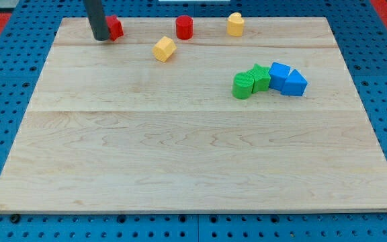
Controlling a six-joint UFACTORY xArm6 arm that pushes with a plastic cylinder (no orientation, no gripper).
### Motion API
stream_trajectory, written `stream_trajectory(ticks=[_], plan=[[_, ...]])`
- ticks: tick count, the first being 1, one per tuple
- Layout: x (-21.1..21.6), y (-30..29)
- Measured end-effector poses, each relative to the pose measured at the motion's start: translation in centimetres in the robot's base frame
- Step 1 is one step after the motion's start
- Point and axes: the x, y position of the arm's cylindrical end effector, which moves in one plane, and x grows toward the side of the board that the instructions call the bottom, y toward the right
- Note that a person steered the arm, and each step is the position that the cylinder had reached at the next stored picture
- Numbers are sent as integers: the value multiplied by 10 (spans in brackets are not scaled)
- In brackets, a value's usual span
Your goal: Slightly touch the yellow hexagon
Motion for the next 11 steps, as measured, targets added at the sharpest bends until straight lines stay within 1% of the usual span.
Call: stream_trajectory(ticks=[1,2,3,4,5,9,11], plan=[[37,1],[37,34],[3,87],[-5,100],[-4,100],[80,94],[80,95]])
